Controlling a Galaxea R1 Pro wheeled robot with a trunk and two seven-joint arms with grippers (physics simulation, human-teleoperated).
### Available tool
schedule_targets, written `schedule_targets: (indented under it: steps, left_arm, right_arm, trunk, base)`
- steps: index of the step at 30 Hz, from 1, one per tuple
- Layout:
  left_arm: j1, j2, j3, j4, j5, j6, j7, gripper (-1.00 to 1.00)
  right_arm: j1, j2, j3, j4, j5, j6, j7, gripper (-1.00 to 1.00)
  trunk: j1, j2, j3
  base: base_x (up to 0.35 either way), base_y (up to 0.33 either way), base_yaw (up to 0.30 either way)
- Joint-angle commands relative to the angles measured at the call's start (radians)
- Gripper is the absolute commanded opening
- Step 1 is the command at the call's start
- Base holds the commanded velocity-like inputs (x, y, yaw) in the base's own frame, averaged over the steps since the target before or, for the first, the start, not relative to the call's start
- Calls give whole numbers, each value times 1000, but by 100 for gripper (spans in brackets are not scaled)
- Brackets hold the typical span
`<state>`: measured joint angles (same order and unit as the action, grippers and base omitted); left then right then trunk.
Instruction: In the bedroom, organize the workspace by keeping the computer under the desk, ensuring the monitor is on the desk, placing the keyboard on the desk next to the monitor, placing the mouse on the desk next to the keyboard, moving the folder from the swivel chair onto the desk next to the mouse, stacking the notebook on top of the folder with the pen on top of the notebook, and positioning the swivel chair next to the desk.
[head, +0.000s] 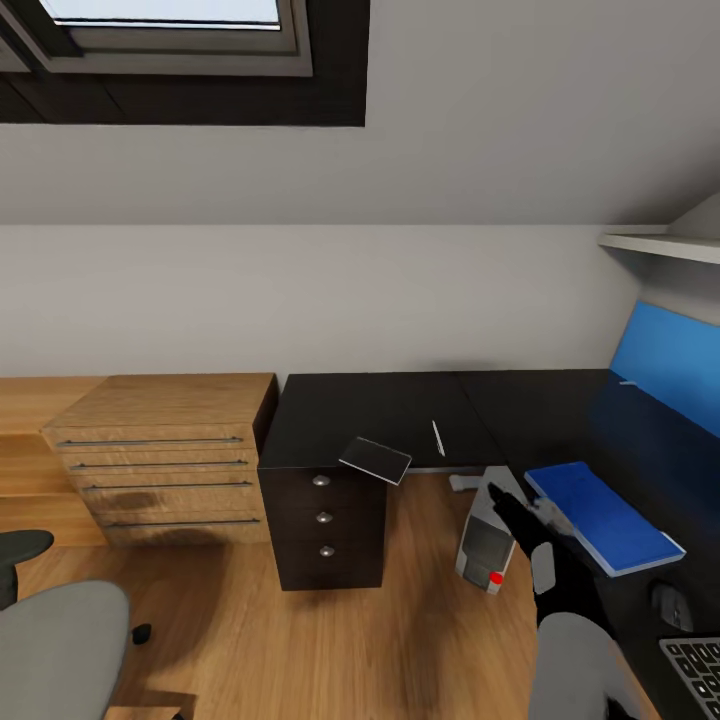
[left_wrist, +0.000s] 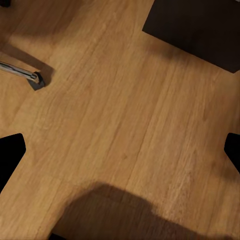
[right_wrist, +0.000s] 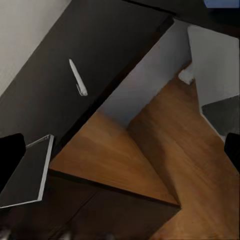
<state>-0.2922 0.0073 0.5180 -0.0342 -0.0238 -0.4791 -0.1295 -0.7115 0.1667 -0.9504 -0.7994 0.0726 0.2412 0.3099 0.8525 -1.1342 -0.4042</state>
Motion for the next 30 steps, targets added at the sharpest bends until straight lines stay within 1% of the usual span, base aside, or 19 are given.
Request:
schedule_targets:
  steps: [1,2,4,5,6,7,9,11,13,14,16,17,18,20,21,23,24,26,30]
  left_arm:
    - [-1,0,8,2,-2,-3,-7,100]
    - [-1,0,8,2,-2,-3,-6,100]
    - [-1,1,8,2,-2,-3,-7,100]
    - [-1,1,8,2,-2,-3,-7,100]
    - [-1,2,8,2,-2,-3,-7,100]
    - [-1,2,8,2,-2,-3,-7,100]
    - [-1,2,8,2,-2,-2,-7,100]
    - [-1,2,8,2,-2,-2,-7,100]
    - [-1,2,8,2,-2,-1,-7,100]
    - [-1,2,8,2,-2,-1,-7,100]
    - [-1,2,8,2,-2,-1,-7,100]
    - [-1,2,8,1,-2,-1,-7,100]
    - [-1,2,7,1,-2,-1,-7,100]
    - [-1,2,7,2,-2,-1,-7,100]
    - [-1,2,7,2,-2,-2,-7,100]
    - [-1,2,7,2,-2,-2,-7,100]
    - [-1,2,7,2,-2,-2,-7,100]
    - [-1,2,7,2,-2,-2,-7,100]
    - [-1,2,7,2,-1,-3,-7,100]
  right_arm:
    - [-2,2,2,33,74,-18,35,100]
    - [-2,3,6,52,104,-33,44,100]
    - [-2,2,31,153,206,-111,64,100]
    - [-2,2,37,183,227,-135,67,100]
    - [-2,-2,49,243,265,-182,69,100]
    - [-2,-5,55,272,283,-207,68,100]
    - [-2,-19,72,371,340,-300,48,100]
    - [-2,-26,78,432,363,-363,22,100]
    - [-2,-41,82,504,378,-432,-7,100]
    - [-2,-46,82,521,381,-444,-12,100]
    - [-2,-74,82,587,382,-473,-29,100]
    - [-2,-82,82,600,382,-478,-32,100]
    - [-2,-100,82,619,383,-484,-36,100]
    - [1,-124,82,639,384,-490,-47,100]
    - [9,-139,81,650,383,-494,-62,100]
    - [24,-154,81,657,383,-502,-84,100]
    - [44,-165,81,662,383,-516,-107,100]
    - [68,-175,82,667,383,-543,-130,100]
    - [91,-181,82,672,385,-588,-145,100]
  trunk:
    - [0,-1,-1]
    - [0,-1,-1]
    - [0,-1,-1]
    - [0,-1,-1]
    - [0,-1,-1]
    - [0,-1,-1]
    - [0,-1,-1]
    - [0,-1,-1]
    - [0,-1,-1]
    - [0,-1,-1]
    - [0,-1,-1]
    - [0,-1,-1]
    - [0,-1,-1]
    - [0,-1,-1]
    - [0,-1,-1]
    - [0,-1,-1]
    - [0,-1,-1]
    - [0,-1,-1]
    - [0,-1,-1]
  base:
    - [0,0,0]
    - [0,0,0]
    - [0,0,0]
    - [0,0,0]
    - [0,0,0]
    - [0,0,0]
    - [0,0,0]
    - [0,0,0]
    - [0,0,0]
    - [0,0,0]
    - [0,0,0]
    - [0,0,0]
    - [0,0,0]
    - [0,0,0]
    - [0,0,0]
    - [0,0,0]
    - [0,0,0]
    - [0,0,0]
    - [0,0,0]
